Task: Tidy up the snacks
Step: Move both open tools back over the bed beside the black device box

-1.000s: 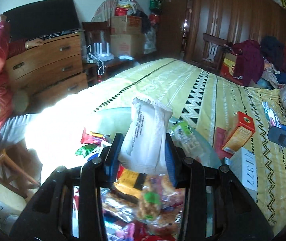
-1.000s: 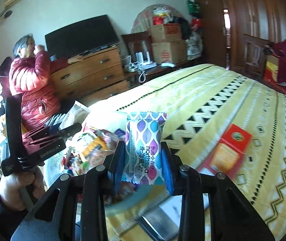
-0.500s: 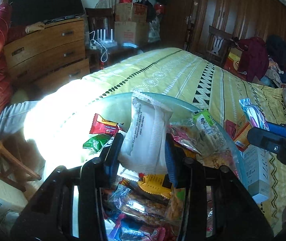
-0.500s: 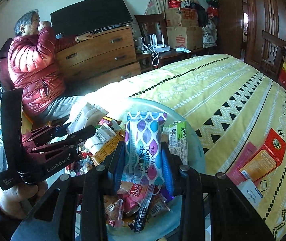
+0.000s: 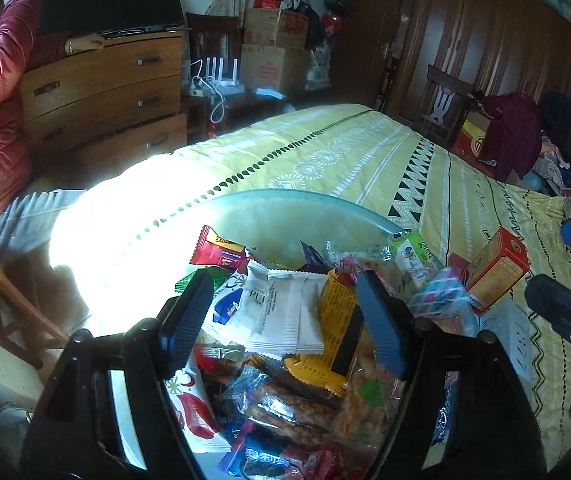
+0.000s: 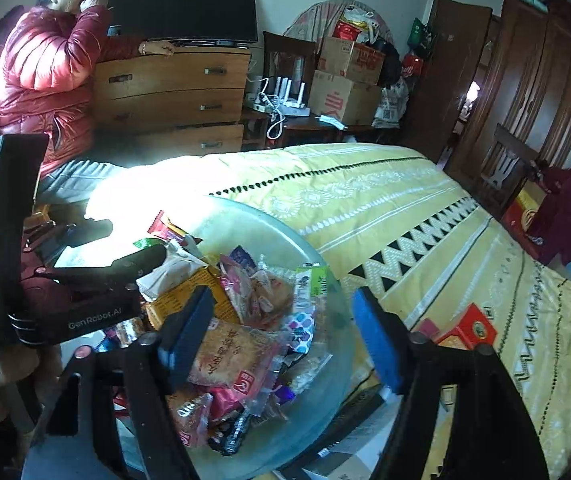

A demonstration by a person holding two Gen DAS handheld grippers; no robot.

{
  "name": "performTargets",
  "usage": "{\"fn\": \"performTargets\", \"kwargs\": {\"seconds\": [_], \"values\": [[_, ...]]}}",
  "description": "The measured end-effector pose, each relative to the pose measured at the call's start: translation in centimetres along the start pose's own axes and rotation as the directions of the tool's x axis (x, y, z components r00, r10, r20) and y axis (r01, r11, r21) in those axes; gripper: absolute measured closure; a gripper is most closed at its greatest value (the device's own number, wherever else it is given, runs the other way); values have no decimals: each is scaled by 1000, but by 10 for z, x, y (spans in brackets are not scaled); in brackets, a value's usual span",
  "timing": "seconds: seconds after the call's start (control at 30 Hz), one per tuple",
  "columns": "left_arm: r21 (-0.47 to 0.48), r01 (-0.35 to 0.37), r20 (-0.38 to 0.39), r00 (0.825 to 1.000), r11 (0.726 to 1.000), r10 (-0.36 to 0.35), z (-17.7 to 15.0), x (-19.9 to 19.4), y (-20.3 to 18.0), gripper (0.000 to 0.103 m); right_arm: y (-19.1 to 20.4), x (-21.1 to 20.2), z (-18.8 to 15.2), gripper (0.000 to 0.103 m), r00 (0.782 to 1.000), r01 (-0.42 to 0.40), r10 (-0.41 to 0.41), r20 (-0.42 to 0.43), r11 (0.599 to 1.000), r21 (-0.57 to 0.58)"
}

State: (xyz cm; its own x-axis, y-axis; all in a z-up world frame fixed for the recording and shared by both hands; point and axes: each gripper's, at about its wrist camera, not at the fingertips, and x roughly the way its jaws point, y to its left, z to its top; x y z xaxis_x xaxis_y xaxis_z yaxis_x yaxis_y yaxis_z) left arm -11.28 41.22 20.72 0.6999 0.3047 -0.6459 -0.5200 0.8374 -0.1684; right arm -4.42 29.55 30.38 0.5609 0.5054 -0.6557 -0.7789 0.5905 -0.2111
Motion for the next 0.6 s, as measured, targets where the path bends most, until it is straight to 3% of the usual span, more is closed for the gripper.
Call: {"fn": "performTargets", "kwargs": {"seconds": [0.27,0.6], "values": [[26,48,28,998,999,-49,2,-17,-22,22,-19,-57,3,7,968,250,-248,40,966,-60],[73,86,33,996,994,-88,-3,-28,-53,22,-38,-91,-9,5,928,372,-371,32,925,-70]]}}
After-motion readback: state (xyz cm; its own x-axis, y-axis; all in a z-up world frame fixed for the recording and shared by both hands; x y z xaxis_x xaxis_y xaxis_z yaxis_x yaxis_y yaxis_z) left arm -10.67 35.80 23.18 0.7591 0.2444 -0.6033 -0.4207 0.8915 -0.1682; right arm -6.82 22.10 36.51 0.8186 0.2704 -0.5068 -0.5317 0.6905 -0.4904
